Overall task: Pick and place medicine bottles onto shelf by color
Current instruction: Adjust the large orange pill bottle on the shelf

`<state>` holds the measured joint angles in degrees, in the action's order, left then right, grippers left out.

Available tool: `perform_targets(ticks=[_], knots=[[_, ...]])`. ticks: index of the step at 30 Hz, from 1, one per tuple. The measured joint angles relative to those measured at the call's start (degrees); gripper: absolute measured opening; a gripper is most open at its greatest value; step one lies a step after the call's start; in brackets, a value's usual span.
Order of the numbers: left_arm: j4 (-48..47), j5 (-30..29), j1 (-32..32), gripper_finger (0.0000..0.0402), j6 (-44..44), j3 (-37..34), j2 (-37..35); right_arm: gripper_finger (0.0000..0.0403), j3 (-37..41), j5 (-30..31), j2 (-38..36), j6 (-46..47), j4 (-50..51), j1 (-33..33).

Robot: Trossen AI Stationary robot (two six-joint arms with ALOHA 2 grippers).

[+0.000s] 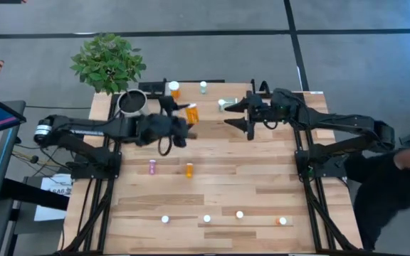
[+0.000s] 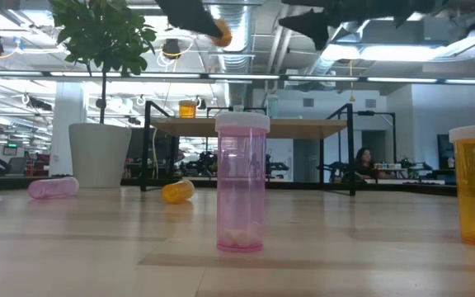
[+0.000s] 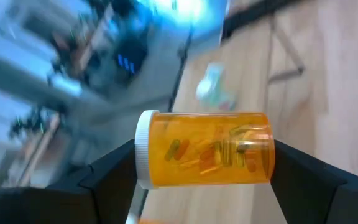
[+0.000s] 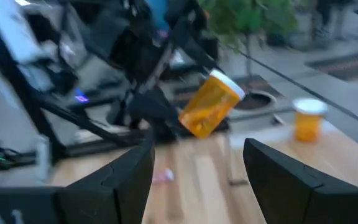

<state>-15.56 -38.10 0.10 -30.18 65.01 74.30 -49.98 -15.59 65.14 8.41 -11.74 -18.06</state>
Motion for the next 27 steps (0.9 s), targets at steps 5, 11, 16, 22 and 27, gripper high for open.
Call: perform_targets(ticks=[5,11,16,22,27], knots=[[21.8,0.2,-5.2,0.0291,-10.1,-9.5,-1.1,0.0270,3.2,-1.0,2.8,3.9,-9.9,0.2],[29.3,0.1,-7.2,0.0291,-16.4,-10.3,1.6,0.0270,3.2,-1.0,8.6,8.5,-13.5,0.8],[31.5,0.0,-7.2,0.0291,-19.1,-10.3,3.7,0.0270,3.1,-2.1,11.1,10.8,-16.4,0.9],[32.8,0.2,-7.2,0.0291,-21.0,-10.3,5.6,0.0270,3.1,-9.4,12.1,14.1,-19.5,0.0],[33.5,1.0,-7.0,0.0291,-21.0,-10.3,5.6,0.0270,3.1,-11.7,12.0,15.0,-19.5,-0.1]])
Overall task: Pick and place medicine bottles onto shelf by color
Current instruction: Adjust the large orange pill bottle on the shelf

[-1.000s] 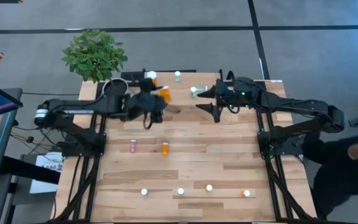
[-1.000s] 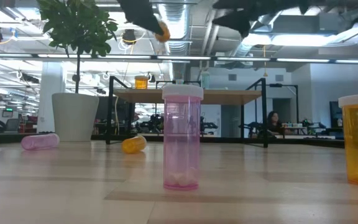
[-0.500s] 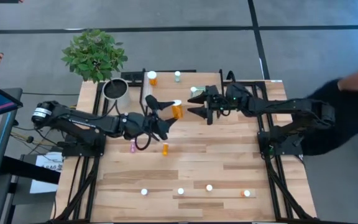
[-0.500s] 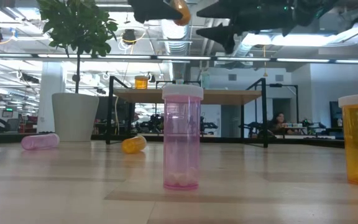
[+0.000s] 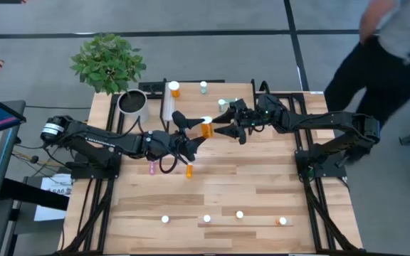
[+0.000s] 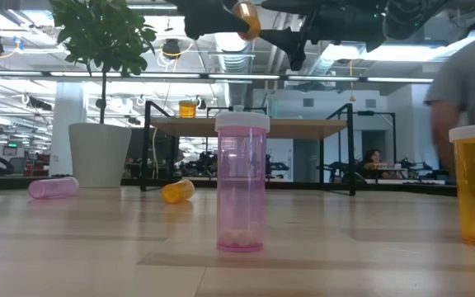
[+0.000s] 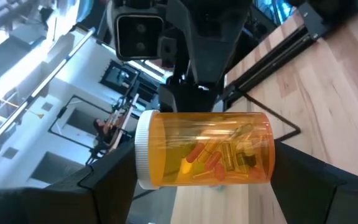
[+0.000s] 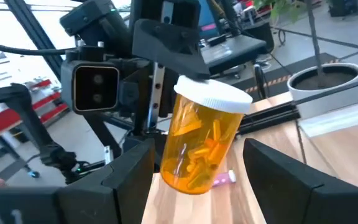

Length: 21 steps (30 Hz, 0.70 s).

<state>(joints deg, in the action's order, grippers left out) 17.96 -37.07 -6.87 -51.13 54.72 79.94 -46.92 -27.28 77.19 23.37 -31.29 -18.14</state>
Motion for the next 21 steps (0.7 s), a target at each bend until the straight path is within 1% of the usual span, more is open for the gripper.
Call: perform_targets(ticks=[13,17,21], knots=[[1.9,3.4,0.0,0.0291,-0.7,0.0,0.0,0.0270,0.0,1.7,0.3,0.0,-2.0,0.4],[1.7,3.3,0.0,0.0291,-0.7,0.0,0.0,0.0270,-1.5,1.4,2.8,1.1,-2.3,1.6],[1.5,3.3,0.0,0.0291,-0.7,0.0,0.0,0.0270,-4.4,-0.8,7.3,1.7,-2.0,3.0]])
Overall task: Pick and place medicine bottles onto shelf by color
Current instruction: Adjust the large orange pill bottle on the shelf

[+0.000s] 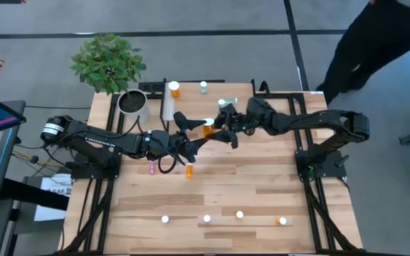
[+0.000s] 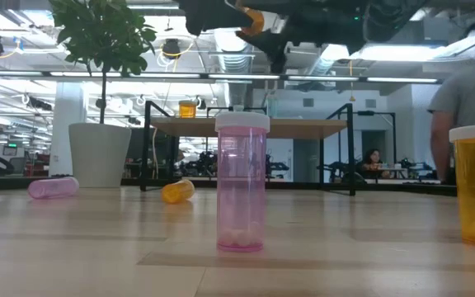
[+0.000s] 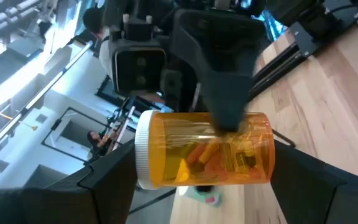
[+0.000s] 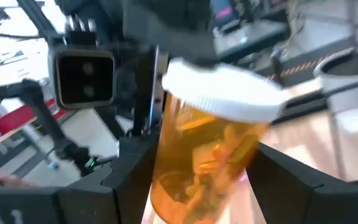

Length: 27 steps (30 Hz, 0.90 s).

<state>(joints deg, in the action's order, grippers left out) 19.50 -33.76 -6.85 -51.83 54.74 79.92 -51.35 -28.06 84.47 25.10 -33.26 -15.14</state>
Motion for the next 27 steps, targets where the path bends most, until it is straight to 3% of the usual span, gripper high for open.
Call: perform_targets(ticks=[7,15,27], knots=[[-1.2,-4.9,-0.6,0.0291,0.0,0.0,0.0,0.0270,-3.4,-3.3,3.9,0.4,0.0,0.0],[-3.0,-5.5,-0.6,0.0291,0.9,0.1,-0.1,0.0264,-3.5,-3.5,3.7,0.2,0.3,-0.4],[-3.1,-6.7,-0.6,0.0296,2.0,0.1,-0.1,0.0180,-3.5,-3.6,3.7,-0.9,0.5,-1.2]])
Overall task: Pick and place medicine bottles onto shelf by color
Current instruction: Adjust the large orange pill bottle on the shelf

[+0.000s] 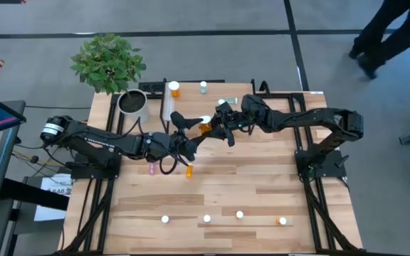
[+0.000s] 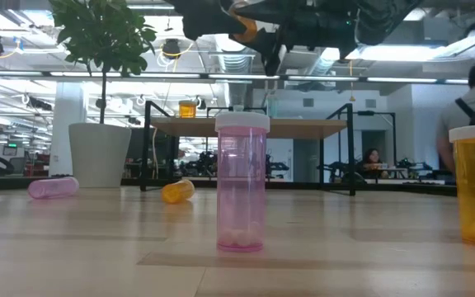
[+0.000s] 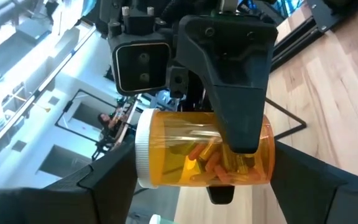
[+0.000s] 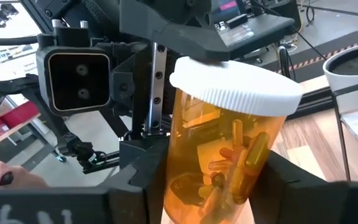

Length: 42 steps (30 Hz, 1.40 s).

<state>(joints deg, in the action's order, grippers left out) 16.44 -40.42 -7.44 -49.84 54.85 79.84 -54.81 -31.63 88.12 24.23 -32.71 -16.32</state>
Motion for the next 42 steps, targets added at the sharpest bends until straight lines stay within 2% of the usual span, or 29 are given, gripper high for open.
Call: perform_targets(ticks=[3,9,11,15,17,20,24,27,29,33,37,42], knots=[[-1.1,-0.2,0.0,0.0318,2.8,0.5,-0.1,0.0186,-0.1,0.0,0.0,-1.5,-0.2,-0.4],[-7.6,-1.1,0.0,0.0387,8.4,4.5,-0.3,0.0202,-0.1,-0.4,-0.2,-2.7,-0.5,-1.9],[-8.2,-1.3,-0.1,0.0395,7.7,5.0,-0.3,0.0199,-0.1,-0.4,-0.2,-2.7,-0.5,-2.4],[-8.3,0.0,-1.2,0.0381,7.0,5.0,-2.8,0.0193,-0.1,-0.4,-0.2,-3.5,-0.2,-3.7],[-9.9,3.3,-1.2,0.0375,11.1,4.9,-5.4,0.0193,-0.1,-0.4,-0.2,-5.1,0.1,-4.2],[-13.0,13.3,1.4,0.0371,21.4,3.9,-10.2,0.0197,-0.1,-0.2,-0.2,-6.8,0.5,-4.8],[-9.9,30.1,8.8,0.0371,36.4,0.3,-14.4,0.0197,-0.1,0.0,-0.2,-9.7,1.2,-4.7],[-8.8,36.9,14.6,0.0371,48.3,-0.8,-14.2,0.0195,-0.1,0.4,-0.2,-13.3,1.2,-3.8],[-8.0,40.0,17.2,0.0371,53.3,-0.8,-12.8,0.0195,-0.1,1.8,-0.2,-15.7,1.5,-2.9],[-4.5,44.3,18.9,0.0371,56.2,-0.8,-9.2,0.0198,-0.1,6.3,-0.2,-19.8,3.5,-1.1],[-2.7,44.5,19.3,0.0371,56.7,-0.7,-6.5,0.0197,-0.1,9.5,-0.1,-21.8,5.6,0.0],[-2.5,44.3,19.3,0.0371,57.2,-0.7,-5.7,0.0196,-0.1,9.6,-0.1,-21.9,5.9,0.2]])
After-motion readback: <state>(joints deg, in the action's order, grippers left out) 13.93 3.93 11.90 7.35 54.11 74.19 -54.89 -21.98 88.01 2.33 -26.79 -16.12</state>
